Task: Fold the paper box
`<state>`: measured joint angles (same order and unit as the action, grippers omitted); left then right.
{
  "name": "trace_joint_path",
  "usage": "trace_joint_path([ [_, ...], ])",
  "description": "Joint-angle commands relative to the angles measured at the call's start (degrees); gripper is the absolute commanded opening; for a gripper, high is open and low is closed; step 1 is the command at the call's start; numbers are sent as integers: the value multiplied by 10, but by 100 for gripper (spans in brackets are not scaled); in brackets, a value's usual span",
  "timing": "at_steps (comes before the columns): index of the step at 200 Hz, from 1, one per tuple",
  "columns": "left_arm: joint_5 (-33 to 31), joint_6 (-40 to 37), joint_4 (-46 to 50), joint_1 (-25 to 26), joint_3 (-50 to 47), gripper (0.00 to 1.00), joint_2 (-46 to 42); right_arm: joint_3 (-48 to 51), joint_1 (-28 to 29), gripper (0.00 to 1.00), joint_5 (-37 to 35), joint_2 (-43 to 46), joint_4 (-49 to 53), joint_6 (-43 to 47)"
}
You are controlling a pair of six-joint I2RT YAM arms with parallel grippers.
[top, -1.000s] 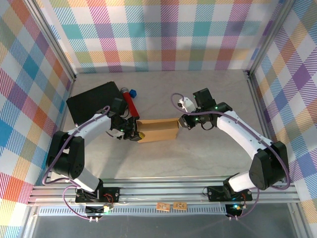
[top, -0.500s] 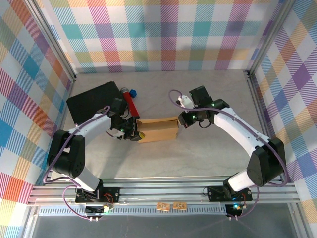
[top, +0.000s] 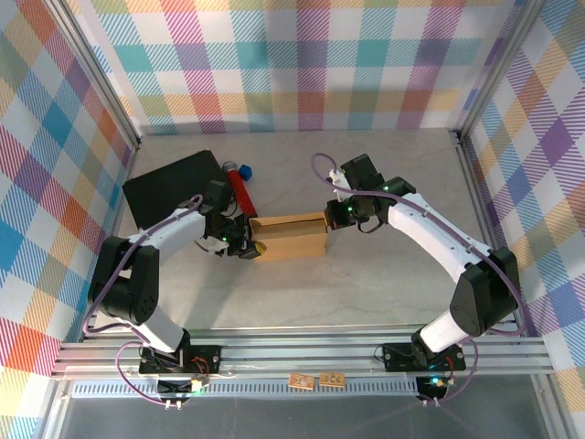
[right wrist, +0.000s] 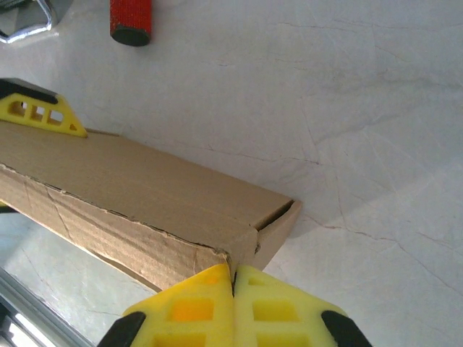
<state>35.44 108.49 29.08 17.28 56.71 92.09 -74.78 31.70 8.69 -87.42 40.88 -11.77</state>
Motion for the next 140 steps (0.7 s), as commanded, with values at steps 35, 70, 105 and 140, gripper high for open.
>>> trace_joint_path([
  [35, -45, 6, 18, -6, -17, 44, 24, 7, 16, 0, 19, -6, -29, -67],
  [70, -46, 8, 17, -6, -17, 43, 26, 18, 23, 0, 6, -1, -38, -87],
  [105, -45, 9, 17, -7, -13, 43, 29, 32, 32, 0, -12, 5, -47, -103],
  [140, -46, 9, 17, -7, -12, 43, 31, 54, 35, 0, -28, 18, -60, -114],
])
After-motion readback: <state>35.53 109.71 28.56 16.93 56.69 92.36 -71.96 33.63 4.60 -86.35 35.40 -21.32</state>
